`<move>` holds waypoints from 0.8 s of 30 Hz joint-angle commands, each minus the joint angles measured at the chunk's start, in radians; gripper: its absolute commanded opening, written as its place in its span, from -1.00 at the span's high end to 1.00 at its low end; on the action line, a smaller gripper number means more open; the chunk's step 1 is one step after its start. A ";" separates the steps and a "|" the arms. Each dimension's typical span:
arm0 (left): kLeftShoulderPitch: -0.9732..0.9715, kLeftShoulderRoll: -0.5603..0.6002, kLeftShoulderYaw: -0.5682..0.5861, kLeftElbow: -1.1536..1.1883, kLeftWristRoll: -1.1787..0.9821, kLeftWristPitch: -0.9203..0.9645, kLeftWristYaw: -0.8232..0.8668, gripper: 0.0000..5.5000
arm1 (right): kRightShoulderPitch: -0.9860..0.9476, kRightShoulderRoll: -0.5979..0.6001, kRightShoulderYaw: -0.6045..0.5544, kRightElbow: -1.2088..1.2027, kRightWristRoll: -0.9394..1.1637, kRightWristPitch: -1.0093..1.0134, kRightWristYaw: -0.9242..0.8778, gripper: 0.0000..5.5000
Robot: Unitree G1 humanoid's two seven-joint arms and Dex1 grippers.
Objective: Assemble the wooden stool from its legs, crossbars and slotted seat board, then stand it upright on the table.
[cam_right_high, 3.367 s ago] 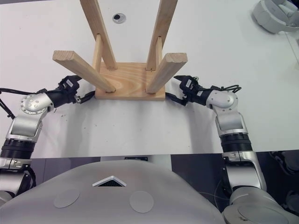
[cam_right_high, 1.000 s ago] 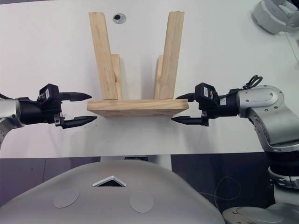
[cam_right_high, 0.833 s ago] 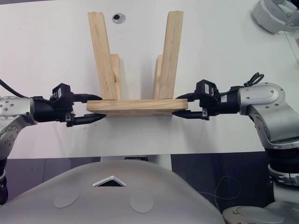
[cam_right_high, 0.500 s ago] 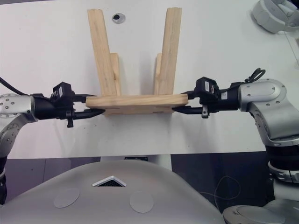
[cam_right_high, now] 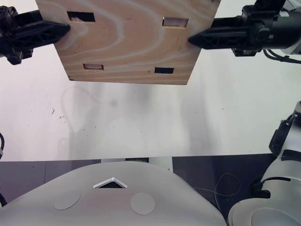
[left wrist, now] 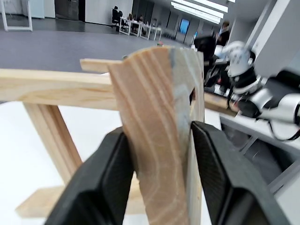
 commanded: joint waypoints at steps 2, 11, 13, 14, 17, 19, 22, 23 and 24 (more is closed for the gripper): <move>-0.040 -0.125 -0.042 0.017 -0.626 -0.058 0.482 0.36 | -0.327 0.281 -0.321 0.242 0.388 0.327 -0.330 0.45; 0.050 -0.450 0.057 -0.061 -0.626 -0.080 0.857 0.51 | -0.121 0.254 -0.158 0.239 1.074 0.194 -0.913 0.51; 0.099 -0.559 0.055 -0.149 -0.626 -0.167 1.043 0.52 | 0.009 0.402 -0.236 0.084 1.074 0.092 -1.078 0.51; 0.132 -0.611 0.046 -0.205 -0.626 -0.222 1.149 0.52 | 0.108 0.650 -0.261 -0.177 1.074 -0.147 -1.383 0.51; 0.185 -0.744 0.009 -0.355 -0.626 -0.396 1.462 0.52 | 0.272 1.128 -0.151 -0.760 1.074 -0.777 -2.142 0.51; 0.169 -0.784 0.006 -0.373 -0.626 -0.444 1.598 0.52 | 0.270 1.211 -0.122 -0.866 1.074 -0.950 -2.381 0.51; 0.226 -0.752 0.006 -0.359 -0.626 -0.432 1.667 0.64 | 0.239 1.234 -0.138 -0.918 1.074 -1.043 -2.549 0.51; 0.253 -0.734 0.006 -0.358 -0.626 -0.423 1.669 0.71 | 0.238 1.231 -0.133 -0.936 1.074 -1.063 -2.584 0.51; 0.286 -0.708 0.010 -0.355 -0.626 -0.405 1.657 0.78 | 0.239 1.216 -0.130 -0.946 1.074 -1.075 -2.612 0.51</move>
